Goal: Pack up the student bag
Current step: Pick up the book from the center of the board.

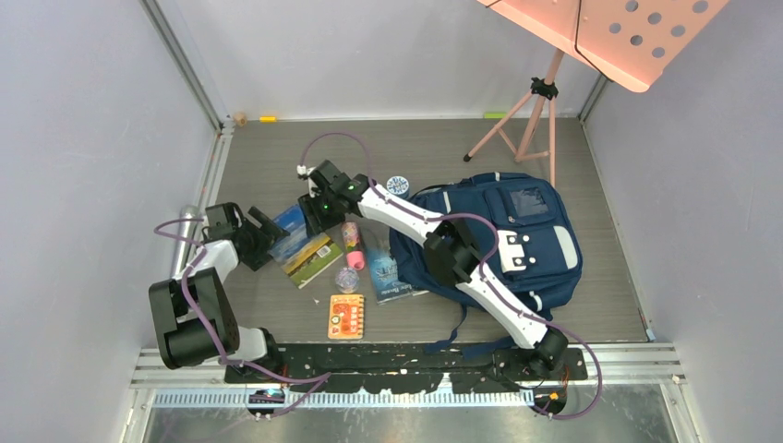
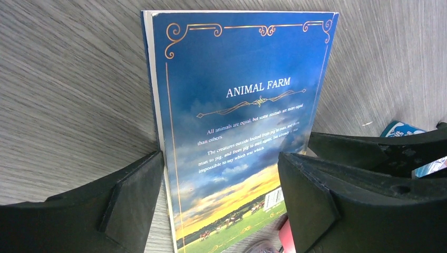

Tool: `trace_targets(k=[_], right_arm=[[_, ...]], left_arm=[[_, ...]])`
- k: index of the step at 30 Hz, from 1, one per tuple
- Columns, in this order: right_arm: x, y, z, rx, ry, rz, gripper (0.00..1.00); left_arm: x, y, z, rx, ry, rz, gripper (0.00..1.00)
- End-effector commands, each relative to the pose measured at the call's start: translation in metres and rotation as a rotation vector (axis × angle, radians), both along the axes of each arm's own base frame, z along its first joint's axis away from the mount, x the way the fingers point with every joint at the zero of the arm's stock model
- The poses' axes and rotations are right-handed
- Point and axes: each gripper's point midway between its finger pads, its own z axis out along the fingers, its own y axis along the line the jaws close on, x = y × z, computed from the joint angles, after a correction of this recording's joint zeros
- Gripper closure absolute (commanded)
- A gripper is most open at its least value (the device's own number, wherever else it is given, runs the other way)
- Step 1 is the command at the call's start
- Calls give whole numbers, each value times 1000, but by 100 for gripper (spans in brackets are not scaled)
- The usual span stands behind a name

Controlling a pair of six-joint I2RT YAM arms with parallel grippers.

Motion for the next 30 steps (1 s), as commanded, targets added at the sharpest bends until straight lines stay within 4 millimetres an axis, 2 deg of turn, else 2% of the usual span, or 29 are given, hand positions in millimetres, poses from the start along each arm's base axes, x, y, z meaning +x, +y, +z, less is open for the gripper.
trace_targets(k=[1,6,9,17,18,26,30], right_arm=[[-43,23,0,101,190,78,52],[-72,37,2,133,254,129,60],[-92,47,6,161,296,160,65],[-96,49,13,179,299,172,67],[-96,50,13,180,298,173,67],[-94,49,19,183,282,164,68],[-90,47,26,185,257,145,70]], left_arm=[[-24,-23,-32,-78,111,-31,19],[-16,-35,-28,-126,57,-56,26],[-9,-43,-18,-157,1,-78,32],[-5,-52,-7,-180,-47,-133,37],[-4,-53,-6,-185,-50,-137,40],[-8,-49,0,-165,-26,-115,85],[-15,-42,7,-116,-24,-88,100]])
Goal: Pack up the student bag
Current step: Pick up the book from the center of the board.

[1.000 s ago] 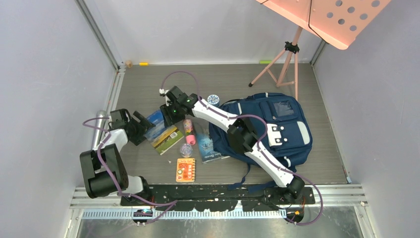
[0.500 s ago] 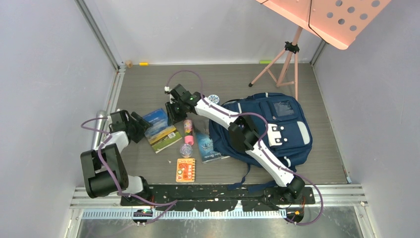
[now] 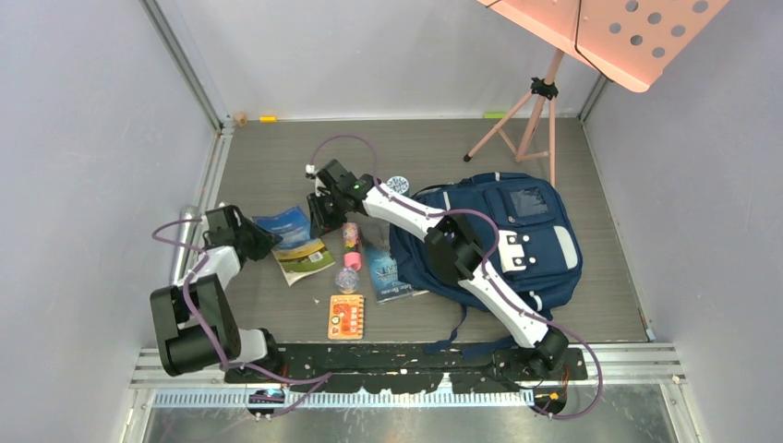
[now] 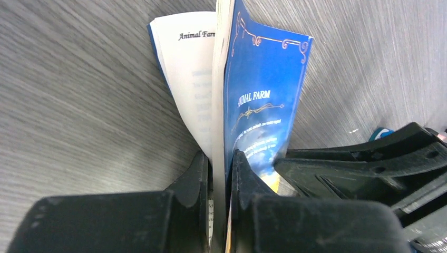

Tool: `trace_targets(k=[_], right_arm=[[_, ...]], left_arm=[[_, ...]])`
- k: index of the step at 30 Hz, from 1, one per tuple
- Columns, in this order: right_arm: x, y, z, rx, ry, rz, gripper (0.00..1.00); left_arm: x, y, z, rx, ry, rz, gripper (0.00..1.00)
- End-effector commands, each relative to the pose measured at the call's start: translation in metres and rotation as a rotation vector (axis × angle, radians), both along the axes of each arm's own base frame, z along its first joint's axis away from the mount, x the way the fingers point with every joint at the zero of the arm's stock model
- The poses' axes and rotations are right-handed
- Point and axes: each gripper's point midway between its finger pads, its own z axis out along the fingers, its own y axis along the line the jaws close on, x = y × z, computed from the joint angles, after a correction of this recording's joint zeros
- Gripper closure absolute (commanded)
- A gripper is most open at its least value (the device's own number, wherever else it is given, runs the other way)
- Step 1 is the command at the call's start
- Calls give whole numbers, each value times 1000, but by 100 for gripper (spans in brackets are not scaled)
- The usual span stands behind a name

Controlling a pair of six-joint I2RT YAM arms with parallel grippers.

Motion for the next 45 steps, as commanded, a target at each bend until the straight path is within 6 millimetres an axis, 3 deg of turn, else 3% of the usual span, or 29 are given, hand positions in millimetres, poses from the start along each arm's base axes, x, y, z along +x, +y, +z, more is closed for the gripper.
trace_targets(k=[1,3,7,11,14,15,16,23,28,32,36,45], right_arm=[[-76,44,34,112,52,154,71],[-68,39,38,86,4,128,71],[-54,24,66,69,-85,94,68],[-36,2,115,93,-181,37,48],[-25,-26,162,143,-236,-18,29],[-26,-36,157,129,-225,-28,27],[-22,-45,185,172,-253,-50,23],[-43,-109,242,248,-278,-69,19],[-64,-141,264,287,-285,-76,17],[-87,-158,275,329,-265,-77,17],[-98,-172,278,336,-257,-104,17],[-111,-169,314,506,-240,-124,22]], left_arm=[[-28,-41,7,-111,59,-103,100],[-33,-38,15,-81,46,-94,100],[-42,-30,41,-7,-24,-68,100],[-44,-33,86,30,-182,-84,100],[-47,-39,125,47,-322,-103,100],[-49,-41,135,48,-354,-113,100],[-51,-44,144,48,-380,-127,100],[-52,-91,226,-84,-660,-387,100],[-70,-120,279,-127,-801,-612,100],[-87,-149,304,-179,-857,-778,100],[-97,-162,322,-201,-907,-851,100],[-100,-170,322,-242,-924,-886,100]])
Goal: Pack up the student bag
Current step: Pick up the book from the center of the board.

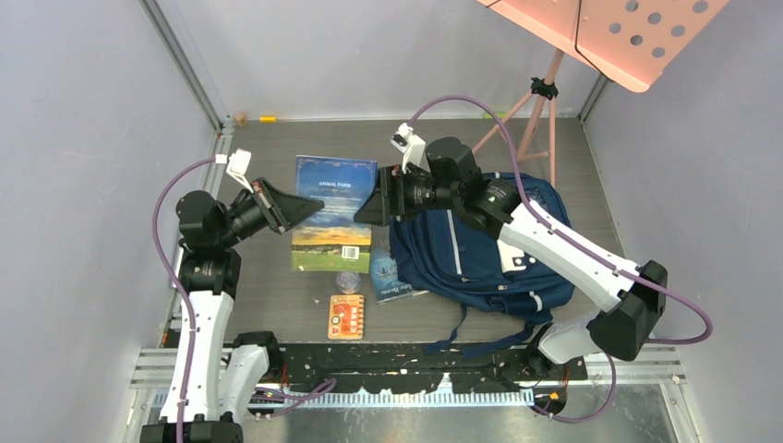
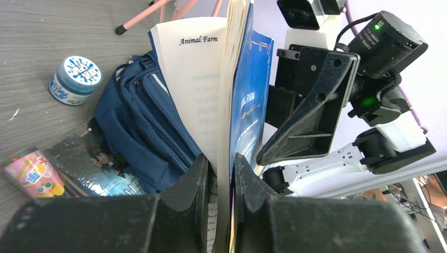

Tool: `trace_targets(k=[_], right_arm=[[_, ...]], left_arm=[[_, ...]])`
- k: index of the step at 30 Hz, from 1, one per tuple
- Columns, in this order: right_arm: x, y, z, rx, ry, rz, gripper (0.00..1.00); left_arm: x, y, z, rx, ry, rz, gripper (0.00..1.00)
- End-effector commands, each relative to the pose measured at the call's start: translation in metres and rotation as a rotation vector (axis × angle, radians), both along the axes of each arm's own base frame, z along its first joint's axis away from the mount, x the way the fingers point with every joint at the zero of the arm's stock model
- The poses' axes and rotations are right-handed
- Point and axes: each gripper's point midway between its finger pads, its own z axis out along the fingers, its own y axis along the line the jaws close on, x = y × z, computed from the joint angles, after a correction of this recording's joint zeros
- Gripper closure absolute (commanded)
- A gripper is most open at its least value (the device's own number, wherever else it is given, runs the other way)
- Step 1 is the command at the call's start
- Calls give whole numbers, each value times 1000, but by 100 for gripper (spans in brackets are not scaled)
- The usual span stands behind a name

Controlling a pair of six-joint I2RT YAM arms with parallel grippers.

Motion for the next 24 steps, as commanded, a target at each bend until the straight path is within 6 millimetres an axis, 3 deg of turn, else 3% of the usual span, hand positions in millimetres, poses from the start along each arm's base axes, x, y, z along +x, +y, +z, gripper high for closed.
trace_targets(k=[1,6,8,10,11,12,15,17,20,24], right_arm=[[-6,9,46,169,-44,9,24],[-6,21,56,217,-40,23,35],[-5,24,62,242,-38,21,50],[-4,22,70,268,-55,3,82],[-3,20,73,274,-67,-8,89],[1,16,75,271,-91,-39,97],[2,2,81,250,-146,-84,99],[-2,-8,87,239,-183,-91,100],[-13,-19,100,246,-233,-70,100],[-30,-26,115,280,-271,-14,100]], left_arm=[[-12,-7,26,-19,-109,-61,100],[-13,-9,27,-21,-114,-75,100],[-14,-10,26,-21,-111,-83,100],[-13,-11,24,-20,-102,-94,100],[-13,-11,22,-15,-97,-102,99],[-13,-12,19,-4,-90,-111,90],[-10,-9,7,59,-72,-99,48],[-5,-5,2,96,-66,-65,27],[-1,-3,1,104,-69,-48,12],[-3,-8,4,83,-72,-107,4]])
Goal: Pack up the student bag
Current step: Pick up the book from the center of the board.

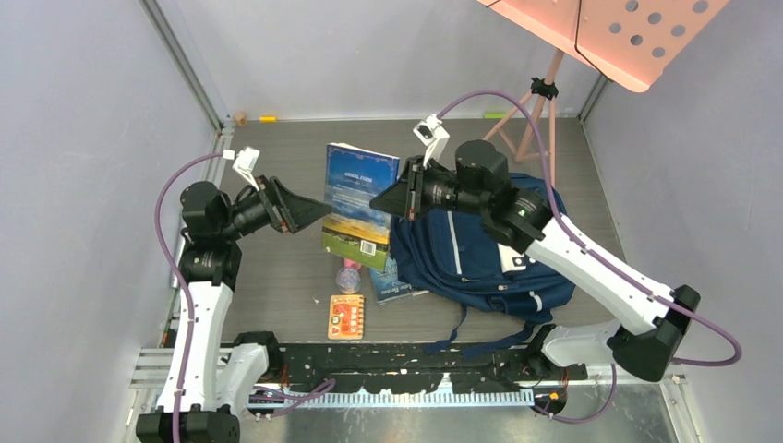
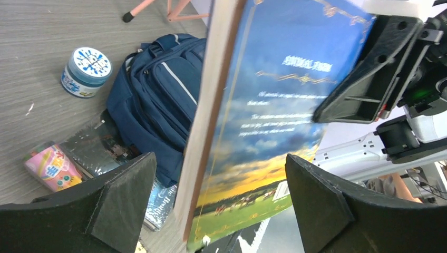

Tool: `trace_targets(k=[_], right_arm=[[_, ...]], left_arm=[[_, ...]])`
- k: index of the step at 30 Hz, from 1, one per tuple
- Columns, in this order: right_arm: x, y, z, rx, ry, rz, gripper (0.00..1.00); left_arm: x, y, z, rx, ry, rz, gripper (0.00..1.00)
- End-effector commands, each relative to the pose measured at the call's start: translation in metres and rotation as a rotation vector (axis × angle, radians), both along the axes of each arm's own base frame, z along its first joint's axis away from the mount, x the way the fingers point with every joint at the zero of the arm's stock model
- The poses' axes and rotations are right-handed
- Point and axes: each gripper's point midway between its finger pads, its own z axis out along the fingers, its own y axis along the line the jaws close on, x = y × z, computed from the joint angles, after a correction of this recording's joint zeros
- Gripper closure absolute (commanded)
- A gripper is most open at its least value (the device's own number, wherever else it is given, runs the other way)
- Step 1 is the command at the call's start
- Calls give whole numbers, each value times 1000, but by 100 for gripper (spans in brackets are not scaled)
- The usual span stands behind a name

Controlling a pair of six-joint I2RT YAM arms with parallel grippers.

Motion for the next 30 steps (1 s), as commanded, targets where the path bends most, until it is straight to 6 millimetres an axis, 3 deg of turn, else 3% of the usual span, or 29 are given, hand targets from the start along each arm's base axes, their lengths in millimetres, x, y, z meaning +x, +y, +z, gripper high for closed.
trace_targets(k=[1,11,18,30], right_arm=[[-24,-16,66,141,-180,55,100],[-61,-15,93,221,-251,248,100],[-72,-17,103,243,-295,293,100],[-41,-35,72,54,-321,111,100]], left_arm=[[-10,-7,17,2,-68,-97,3],[-51,-33,51,-109,-141,-344,0],[-75,-42,52,-114,-121,-441,2],[-83,-42,41,-121,-95,-444,67]])
